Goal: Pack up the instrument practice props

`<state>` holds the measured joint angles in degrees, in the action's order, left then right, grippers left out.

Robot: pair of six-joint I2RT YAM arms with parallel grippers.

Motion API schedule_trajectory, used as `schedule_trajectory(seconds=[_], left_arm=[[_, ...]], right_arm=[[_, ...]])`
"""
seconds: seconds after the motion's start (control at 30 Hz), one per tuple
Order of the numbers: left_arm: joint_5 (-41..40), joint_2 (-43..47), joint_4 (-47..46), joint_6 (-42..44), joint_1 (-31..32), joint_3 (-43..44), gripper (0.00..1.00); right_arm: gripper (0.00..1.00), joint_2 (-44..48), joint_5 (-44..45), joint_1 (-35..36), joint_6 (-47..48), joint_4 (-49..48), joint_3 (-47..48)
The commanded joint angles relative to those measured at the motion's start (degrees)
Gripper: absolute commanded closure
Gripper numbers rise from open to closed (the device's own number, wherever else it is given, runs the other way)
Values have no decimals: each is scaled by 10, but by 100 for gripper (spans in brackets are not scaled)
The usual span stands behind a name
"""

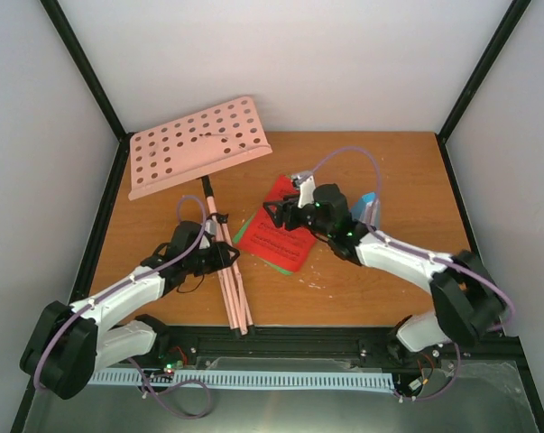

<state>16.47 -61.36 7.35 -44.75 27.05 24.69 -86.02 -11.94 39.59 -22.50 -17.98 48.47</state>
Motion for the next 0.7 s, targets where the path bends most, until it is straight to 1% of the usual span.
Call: schedule_trajectory(seconds=[0.0, 0.1, 0.23, 0.3, 0.37, 0.47, 0.53, 0.67], left_arm=[[-36, 25, -189, 61, -2, 50, 100], [-40, 11, -189, 68, -17, 54, 100], [0, -37, -211, 62, -61, 55, 100], [1, -62, -217, 64, -74, 63, 100], [-16, -92, -216, 74, -80, 75, 100], [-53, -137, -197, 80, -92, 100, 100], [-53, -160, -195, 80, -103, 109, 100], [-64, -190, -181, 96, -105, 127, 100]], right_arm=[[26, 125, 45, 0, -23, 70, -41], [21, 223, 89, -2, -29, 130, -73], [9, 344, 154, -6, -16, 231, -93], [7, 397, 169, -7, -7, 286, -91], [6, 442, 173, -7, -1, 340, -85], [5, 496, 187, -7, -7, 399, -71], [5, 517, 193, -8, -12, 426, -64], [5, 542, 196, -7, -21, 440, -69]])
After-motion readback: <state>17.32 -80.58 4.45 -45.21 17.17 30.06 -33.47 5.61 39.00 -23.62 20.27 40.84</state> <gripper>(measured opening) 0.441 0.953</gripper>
